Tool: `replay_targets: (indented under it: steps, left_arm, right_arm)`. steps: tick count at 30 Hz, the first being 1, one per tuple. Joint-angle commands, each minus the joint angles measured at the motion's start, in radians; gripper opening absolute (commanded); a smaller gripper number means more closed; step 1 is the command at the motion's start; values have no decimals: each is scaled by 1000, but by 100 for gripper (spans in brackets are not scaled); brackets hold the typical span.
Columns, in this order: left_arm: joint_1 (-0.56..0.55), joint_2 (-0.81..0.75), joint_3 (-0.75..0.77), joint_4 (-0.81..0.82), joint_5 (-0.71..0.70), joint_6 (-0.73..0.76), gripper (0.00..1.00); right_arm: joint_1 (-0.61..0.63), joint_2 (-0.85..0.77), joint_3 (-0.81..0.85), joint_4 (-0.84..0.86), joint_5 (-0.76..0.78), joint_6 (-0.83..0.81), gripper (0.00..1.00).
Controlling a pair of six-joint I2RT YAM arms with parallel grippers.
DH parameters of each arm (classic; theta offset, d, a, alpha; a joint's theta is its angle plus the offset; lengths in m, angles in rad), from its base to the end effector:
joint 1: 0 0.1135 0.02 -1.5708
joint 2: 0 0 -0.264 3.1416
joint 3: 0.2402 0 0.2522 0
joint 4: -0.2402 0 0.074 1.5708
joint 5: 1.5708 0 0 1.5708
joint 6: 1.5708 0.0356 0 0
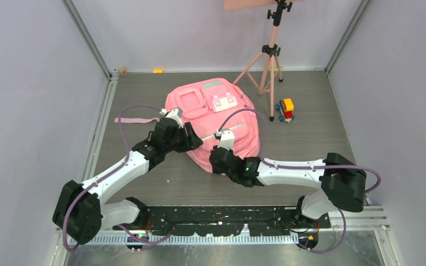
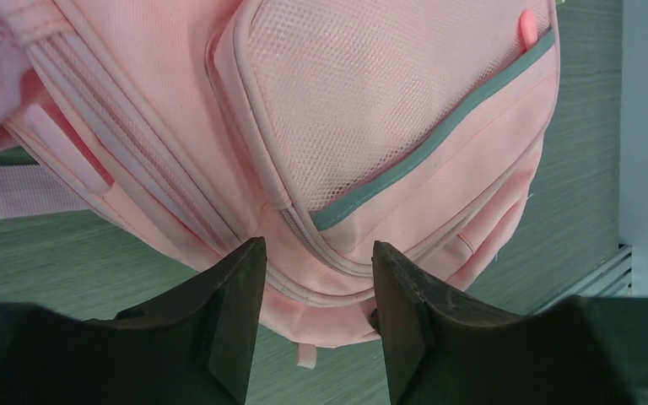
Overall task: Pack the student bag
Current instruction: Zip the student bag at the center of the board.
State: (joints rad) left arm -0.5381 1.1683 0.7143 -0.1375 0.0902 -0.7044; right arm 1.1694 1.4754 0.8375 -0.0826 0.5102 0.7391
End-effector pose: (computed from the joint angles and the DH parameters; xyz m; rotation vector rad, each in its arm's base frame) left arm 0.2164 -0.1329 0.2419 -0.1343 2.2706 -0.7888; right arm 0.1357 0.2752 0.2093 -0.2170 2.2159 0.4834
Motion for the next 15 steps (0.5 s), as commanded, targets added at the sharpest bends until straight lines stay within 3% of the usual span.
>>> replay_targets:
  steps: [1, 15]
  left_arm:
    - [-25, -20, -30, 88, -64, -95, 51]
    - [-41, 103, -69, 246, -8, -196, 37]
  right_arm:
    - [13, -6, 12, 30, -33, -4, 0]
    - [13, -15, 14, 13, -13, -1, 0]
